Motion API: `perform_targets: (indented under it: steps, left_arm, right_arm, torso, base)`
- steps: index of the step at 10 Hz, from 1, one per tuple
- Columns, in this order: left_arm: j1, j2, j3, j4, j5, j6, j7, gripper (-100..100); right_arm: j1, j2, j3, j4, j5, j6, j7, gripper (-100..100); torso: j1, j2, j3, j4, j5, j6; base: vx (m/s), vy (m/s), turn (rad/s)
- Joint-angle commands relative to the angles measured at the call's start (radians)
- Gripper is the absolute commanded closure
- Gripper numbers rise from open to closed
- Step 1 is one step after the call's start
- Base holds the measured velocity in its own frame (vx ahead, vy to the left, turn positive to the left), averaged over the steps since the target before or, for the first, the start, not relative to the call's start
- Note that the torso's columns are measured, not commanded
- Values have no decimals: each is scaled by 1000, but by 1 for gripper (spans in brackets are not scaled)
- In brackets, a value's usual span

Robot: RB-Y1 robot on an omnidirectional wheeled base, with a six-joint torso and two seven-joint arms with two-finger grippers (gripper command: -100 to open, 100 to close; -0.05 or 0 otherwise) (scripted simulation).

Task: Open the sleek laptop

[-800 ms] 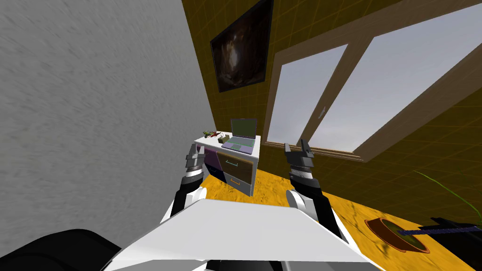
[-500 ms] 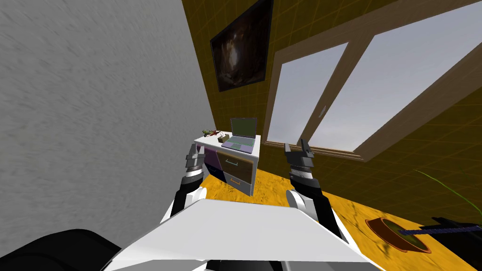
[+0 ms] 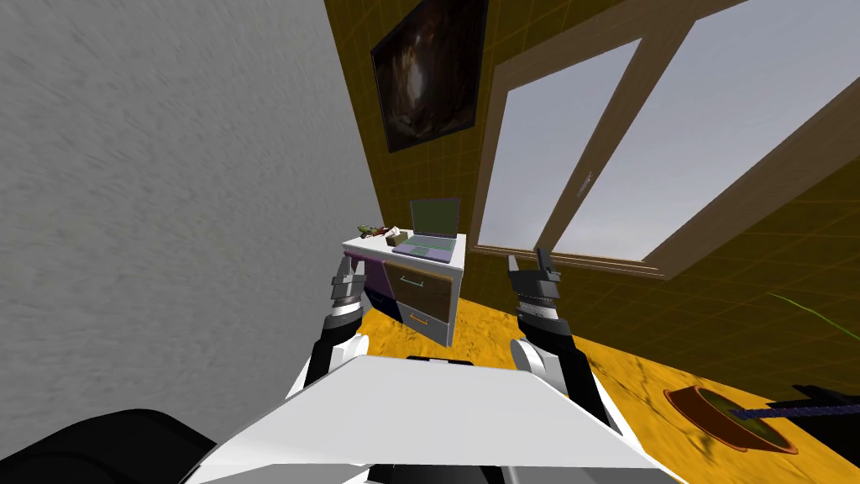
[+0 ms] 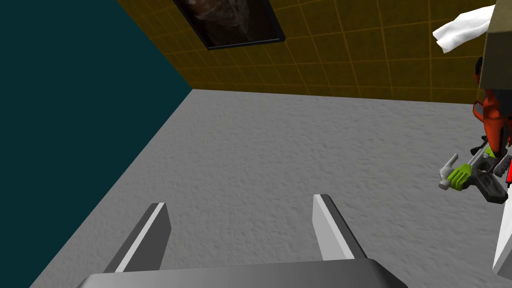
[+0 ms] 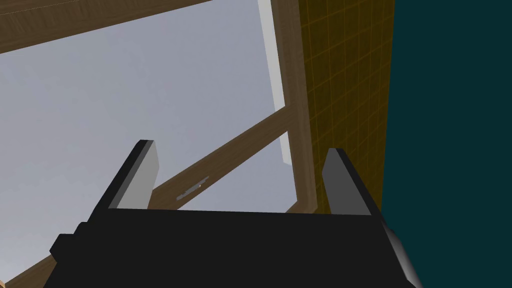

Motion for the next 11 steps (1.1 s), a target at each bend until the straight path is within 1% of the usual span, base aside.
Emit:
perform_targets:
  steps: [1,2,3,4,6,8,9,10,11]
  left_arm:
    - [0,0,0,0,0,0,0,0]
    - [-30,42,6,13,-1,20,1,-100]
    - [-51,62,9,22,-1,34,1,-100]
    - [-76,83,14,32,-1,51,1,-100]
    - [-135,127,25,59,-1,96,0,-100]
    - [-202,172,39,93,-1,152,-2,-100]
    - [-220,172,39,93,-1,152,-2,-100]
    - [-262,196,47,112,-1,184,-4,-100]
    - [-290,220,55,134,-1,215,-6,-100]
  right_arm:
    - [0,0,0,0,0,0,0,0]
    - [0,0,0,0,0,0,0,0]
    - [0,0,0,0,0,0,0,0]
    - [0,0,0,0,0,0,0,0]
    - [0,0,0,1,0,0,0,0]
    - [0,0,0,1,0,0,0,0]
    - [0,0,0,1,0,0,0,0]
    - [0,0,0,1,0,0,0,0]
    - [0,0,0,1,0,0,0,0]
  torso:
    - [0,74,-148,74,0,0]
    - [0,148,-295,148,0,0]
    - [1,181,-364,181,0,0]
    - [2,191,-384,190,1,0]
    - [1,193,-389,194,0,0]
    - [1,194,-390,194,0,0]
    - [0,194,-389,194,0,0]
    - [-1,195,-389,195,0,0]
    - [-1,195,-389,195,0,0]
  base:
    - [0,0,0]
    - [7,15,-84]
    - [1,35,-97]
    - [1,40,-94]
    - [10,50,-118]
    - [12,64,-155]
    - [4,43,-58]
    - [5,42,-117]
    - [7,65,-189]
